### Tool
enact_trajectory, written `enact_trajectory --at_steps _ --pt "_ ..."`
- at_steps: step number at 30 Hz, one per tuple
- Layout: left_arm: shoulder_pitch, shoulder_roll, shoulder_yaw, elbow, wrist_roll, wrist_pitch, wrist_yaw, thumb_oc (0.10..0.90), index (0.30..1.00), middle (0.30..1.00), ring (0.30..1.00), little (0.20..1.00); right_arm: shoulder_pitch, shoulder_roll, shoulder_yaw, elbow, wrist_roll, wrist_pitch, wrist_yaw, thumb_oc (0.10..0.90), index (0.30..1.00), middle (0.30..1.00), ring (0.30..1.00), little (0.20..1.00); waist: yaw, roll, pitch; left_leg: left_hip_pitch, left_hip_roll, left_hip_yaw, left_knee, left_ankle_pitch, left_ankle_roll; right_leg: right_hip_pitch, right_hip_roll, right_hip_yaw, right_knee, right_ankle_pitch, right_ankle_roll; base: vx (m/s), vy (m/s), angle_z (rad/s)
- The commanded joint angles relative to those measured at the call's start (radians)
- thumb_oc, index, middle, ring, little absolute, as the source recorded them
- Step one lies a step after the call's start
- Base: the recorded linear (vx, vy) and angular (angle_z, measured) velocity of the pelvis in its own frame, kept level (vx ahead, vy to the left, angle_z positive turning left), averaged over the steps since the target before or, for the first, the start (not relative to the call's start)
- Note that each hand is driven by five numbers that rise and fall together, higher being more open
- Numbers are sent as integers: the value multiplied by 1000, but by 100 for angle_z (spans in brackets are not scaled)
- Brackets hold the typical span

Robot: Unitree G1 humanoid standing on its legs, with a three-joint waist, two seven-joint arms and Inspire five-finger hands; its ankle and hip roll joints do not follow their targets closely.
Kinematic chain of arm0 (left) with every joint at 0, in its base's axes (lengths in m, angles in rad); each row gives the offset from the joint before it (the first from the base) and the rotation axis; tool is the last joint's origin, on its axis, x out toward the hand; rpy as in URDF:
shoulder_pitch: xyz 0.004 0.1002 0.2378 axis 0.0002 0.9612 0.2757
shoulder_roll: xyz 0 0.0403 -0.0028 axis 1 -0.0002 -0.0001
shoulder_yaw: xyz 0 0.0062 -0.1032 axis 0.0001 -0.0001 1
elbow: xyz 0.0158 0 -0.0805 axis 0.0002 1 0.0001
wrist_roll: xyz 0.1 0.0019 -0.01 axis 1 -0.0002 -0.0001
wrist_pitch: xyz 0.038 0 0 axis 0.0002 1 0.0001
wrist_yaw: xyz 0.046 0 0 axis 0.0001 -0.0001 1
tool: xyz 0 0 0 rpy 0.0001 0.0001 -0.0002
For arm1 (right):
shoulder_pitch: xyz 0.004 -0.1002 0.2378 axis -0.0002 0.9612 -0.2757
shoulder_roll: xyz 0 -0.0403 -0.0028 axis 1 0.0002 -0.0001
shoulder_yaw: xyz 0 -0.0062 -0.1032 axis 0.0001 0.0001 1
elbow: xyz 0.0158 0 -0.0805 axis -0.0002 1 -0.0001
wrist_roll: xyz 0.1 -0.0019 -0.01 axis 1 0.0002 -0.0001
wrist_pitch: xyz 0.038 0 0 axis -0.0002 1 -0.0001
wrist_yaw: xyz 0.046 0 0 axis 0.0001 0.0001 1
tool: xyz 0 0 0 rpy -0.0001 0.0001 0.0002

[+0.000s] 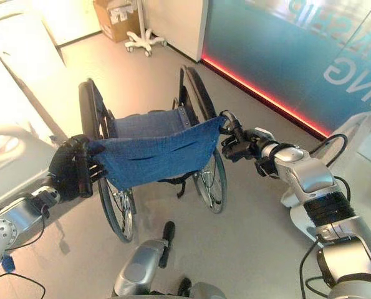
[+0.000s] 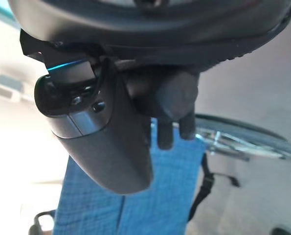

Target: Push the wheelchair next to the bed

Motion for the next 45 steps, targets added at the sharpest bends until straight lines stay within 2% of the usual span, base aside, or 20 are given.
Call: enact_trajectory --at_steps 1,2,5,6,7,8,10,11,12,13,17,21,28,30,33,36,39,42,43,45 --pt "-276 73 93 -84 23 -181 -131 400 300 300 300 300 -84 36 55 -71 22 -183 2 400 300 300 300 300 -80 -18 -227 34 -97 -30 -128 46 77 28 109 -147 244 509 184 363 -22 -13" --pt "-285 82 91 -84 13 -181 -124 400 300 300 300 300 -88 51 64 -74 26 -179 -9 400 300 300 300 300 -91 -22 -224 52 -113 -55 -125 35 79 -30 117 -114 300 538 195 314 -21 17" --pt "-285 96 86 -83 1 -191 -120 400 300 300 300 300 -81 75 67 -85 0 -167 -9 400 300 300 300 300 -103 -9 -219 52 -116 -89 -99 29 70 -70 89 -97 237 490 169 304 -14 24" --pt "-299 118 77 -79 -16 -197 -116 400 300 300 300 300 -83 67 59 -103 -14 -152 7 400 300 300 300 300 -126 2 -199 65 -123 -132 -58 11 55 -87 1 -134 83 363 111 321 -58 -2" --pt "-302 121 76 -79 -20 -201 -116 400 300 300 300 300 -84 64 58 -105 -17 -152 9 400 300 300 300 300 -130 9 -195 69 -117 -141 -50 7 50 -105 -21 -138 29 355 100 394 -166 4" --pt "-313 123 65 -85 -27 -219 -112 400 300 300 300 300 -88 48 45 -111 -20 -159 17 400 300 300 300 300 -150 22 -168 111 -99 -169 -26 -35 36 -165 -110 -153 -105 357 86 252 -207 7" --pt "-330 115 49 -108 -27 -229 -90 400 300 300 300 300 -102 29 34 -114 -7 -156 13 400 300 300 300 300 -177 26 -133 170 -80 -202 -10 -102 22 -224 -199 -134 -209 420 104 275 -249 20" --pt "-331 114 48 -108 -27 -229 -89 400 300 300 300 300 -102 28 34 -114 -7 -156 13 400 300 300 300 300 -178 28 -131 172 -79 -204 -8 -105 22 -219 -198 -136 -211 420 105 381 -353 67" --pt "-342 99 43 -117 -23 -234 -70 400 300 300 300 300 -129 22 27 -133 8 -124 7 400 300 300 300 300 -196 16 -107 219 -51 -229 -5 -164 11 -277 -263 -92 -257 517 140 370 -314 90" --pt "-343 94 47 -117 -18 -235 -66 400 300 300 300 300 -144 21 27 -143 11 -106 10 400 300 300 300 300 -201 16 -98 234 -33 -232 -1 -178 5 -288 -264 -82 -246 521 151 531 -432 93" --pt "-335 92 63 -111 10 -233 -99 400 300 300 300 300 -199 -19 51 -166 70 -58 7 400 300 300 300 300 -204 -16 -116 238 22 -255 85 -189 -14 -284 -217 -85 -206 459 158 345 -259 34" --pt "-247 70 97 -173 29 -243 -98 400 300 300 300 300 -157 -66 52 -153 87 -109 -4 400 300 300 300 300 -207 -43 -146 175 97 -220 311 -83 -31 -253 -150 -144 -199 401 74 351 -341 37" --pt "-193 3 124 -223 78 -249 -107 400 300 300 300 300 -123 -68 37 -167 37 -126 17 400 300 300 300 300 -210 -46 -148 76 92 -221 603 24 -34 -191 -66 -183 -175 318 -20 275 -161 20" --pt "-191 -6 129 -222 90 -240 -89 400 300 300 300 300 -117 -57 31 -184 22 -114 23 400 300 300 300 300 -190 -39 -139 34 13 -229 541 -9 -13 -167 -43 -183 -178 313 -16 319 -52 19" --pt "-193 -2 142 -215 86 -239 -71 400 300 300 300 300 -140 -22 43 -188 4 -91 16 400 300 300 300 300 -164 -16 -129 39 -13 -156 297 16 -22 -106 1 -216 -191 283 -12 334 -6 -2" --pt "-188 10 142 -209 58 -249 -93 400 300 300 300 300 -140 8 49 -167 -26 -88 -1 400 300 300 300 300 -126 27 -123 6 -15 53 -47 114 -34 16 74 -261 -216 227 -19 485 20 6" --pt "-204 15 122 -196 64 -247 -123 400 300 300 300 300 -112 9 31 -159 -46 -101 3 400 300 300 300 300 -128 16 -135 12 -29 187 -72 79 -8 77 90 -296 -212 190 -13 456 -33 -7" --pt "-227 23 116 -186 79 -235 -111 400 300 300 300 300 -105 13 27 -146 -47 -120 19 400 300 300 300 300 -121 5 -158 37 -56 215 -104 33 49 68 96 -313 -161 208 12 284 28 21" --pt "-240 35 123 -177 83 -227 -86 400 300 300 300 300 -104 27 23 -130 -64 -135 50 400 300 300 300 300 -100 -14 -179 59 -94 198 -120 -2 91 65 92 -329 -32 293 76 403 41 12" --pt "-241 48 147 -169 76 -204 -79 400 300 300 300 300 -88 23 12 -135 -66 -142 50 400 300 300 300 300 -87 -30 -190 72 -112 178 -124 -13 112 36 92 -329 104 389 139 418 12 17"
